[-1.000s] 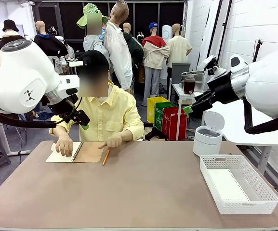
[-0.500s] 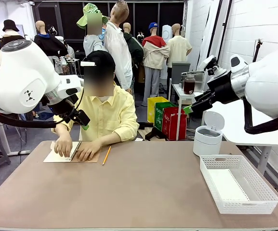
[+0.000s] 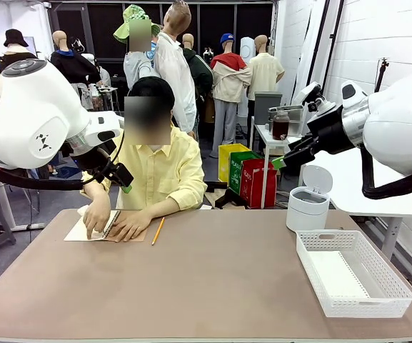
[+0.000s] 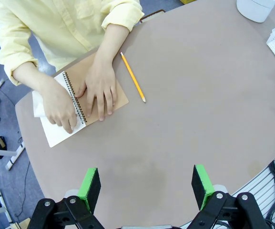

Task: Sort the paper based on its condition.
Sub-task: If a person hands you a paper, place it in the Organizing basket , and if it's crumpled, put it in the Trash can.

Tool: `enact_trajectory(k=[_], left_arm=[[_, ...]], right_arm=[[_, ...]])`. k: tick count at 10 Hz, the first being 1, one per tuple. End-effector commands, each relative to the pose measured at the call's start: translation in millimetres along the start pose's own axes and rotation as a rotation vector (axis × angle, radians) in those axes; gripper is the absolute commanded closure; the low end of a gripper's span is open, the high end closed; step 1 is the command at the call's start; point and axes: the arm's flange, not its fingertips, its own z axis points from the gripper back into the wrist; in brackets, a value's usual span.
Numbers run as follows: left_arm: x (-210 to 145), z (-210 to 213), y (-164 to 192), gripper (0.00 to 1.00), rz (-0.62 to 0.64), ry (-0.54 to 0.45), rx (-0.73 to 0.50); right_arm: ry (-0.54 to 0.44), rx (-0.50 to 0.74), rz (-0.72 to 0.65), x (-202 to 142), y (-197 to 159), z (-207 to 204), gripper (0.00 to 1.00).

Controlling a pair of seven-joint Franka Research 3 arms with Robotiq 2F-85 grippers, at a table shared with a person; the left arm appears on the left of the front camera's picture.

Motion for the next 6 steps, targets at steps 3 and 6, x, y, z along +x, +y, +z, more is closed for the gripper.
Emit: enact_trajectory(k=[3, 6], left_arm=[[-0.4, 0.6, 0.5, 0.0, -0.007, -0.001, 0.002], [-0.4, 0.6, 0.5, 0.0, -0.007, -0.001, 0.002]], right_arm=[[0.0, 0.005, 0.012, -1.9, -1.8, -2.0, 0.0], [0.0, 0.005, 0.012, -1.9, -1.8, -2.0, 0.0]])
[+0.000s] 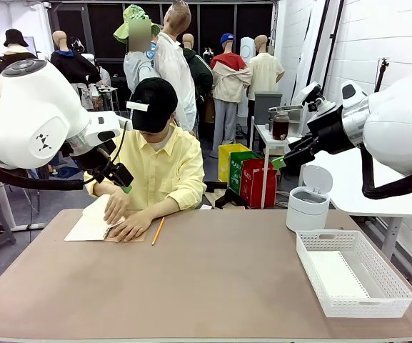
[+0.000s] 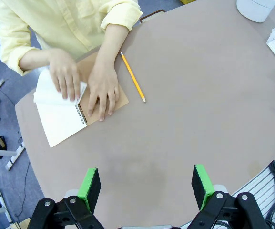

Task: Sort the paper based on its condition.
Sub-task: If a person hands you a paper, place it in the Organizing basket , and if it's crumpled, put it in the Trash can.

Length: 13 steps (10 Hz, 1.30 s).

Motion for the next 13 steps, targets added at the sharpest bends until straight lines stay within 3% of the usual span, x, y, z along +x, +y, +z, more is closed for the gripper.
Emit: enact_trajectory(k=[1, 13], left_arm=[[-0.3, 0.6, 0.5, 0.0, -0.007, -0.001, 0.002], [-0.3, 0.6, 0.5, 0.0, -0.007, -0.001, 0.002]], right_arm=[[0.0, 0.005, 0.012, -1.9, -1.8, -2.0, 0.0], [0.0, 0.005, 0.012, -1.9, -1.8, -2.0, 0.0]])
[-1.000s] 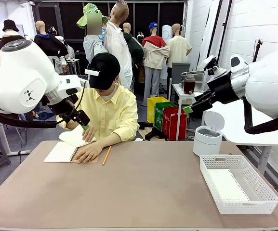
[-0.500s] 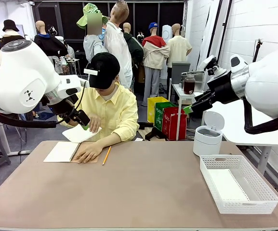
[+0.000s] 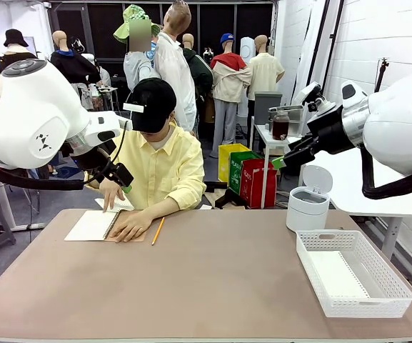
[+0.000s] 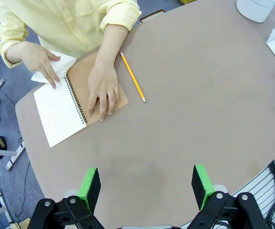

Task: Sort the paper based on its condition.
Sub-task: If a person hands you a paper, place it in the Organizing basket , and if it's crumpled, put it in the Trash can.

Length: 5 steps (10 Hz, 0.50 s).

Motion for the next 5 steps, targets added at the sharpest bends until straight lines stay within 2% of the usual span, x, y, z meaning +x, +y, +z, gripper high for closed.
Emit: enact_trajectory(k=[1, 5], left_arm=[[-0.4, 0.6, 0.5, 0.0, -0.007, -0.001, 0.002], [-0.4, 0.6, 0.5, 0.0, -0.007, -0.001, 0.002]], right_arm=[[0.0, 0.005, 0.012, -1.9, -1.9, -2.0, 0.0], [0.0, 0.005, 0.012, -1.9, -1.9, -2.0, 0.0]])
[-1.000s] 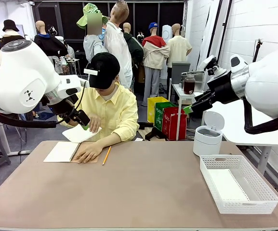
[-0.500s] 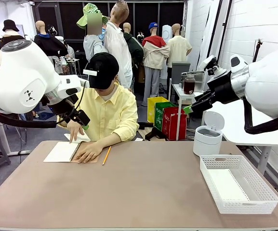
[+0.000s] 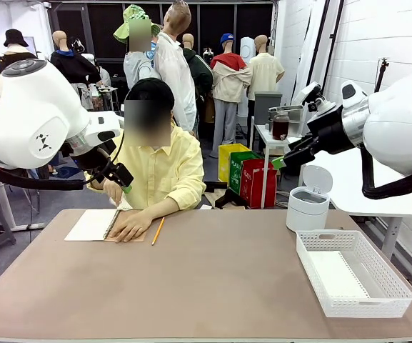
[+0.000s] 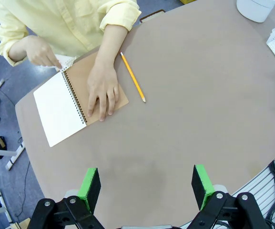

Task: Sort the paper based on its condition.
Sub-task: If a person hands you a paper, place it in the Organizing basket , and if it's crumpled, put it in the Trash can.

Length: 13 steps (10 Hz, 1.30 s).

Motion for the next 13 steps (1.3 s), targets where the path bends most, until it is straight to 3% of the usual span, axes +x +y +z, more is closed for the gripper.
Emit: enact_trajectory(k=[1, 13], left_arm=[[-0.4, 0.6, 0.5, 0.0, -0.007, -0.001, 0.002], [-0.4, 0.6, 0.5, 0.0, -0.007, -0.001, 0.002]], right_arm=[[0.0, 0.005, 0.012, -1.9, -1.8, -2.0, 0.0], [0.0, 0.005, 0.012, -1.9, -1.8, -2.0, 0.0]])
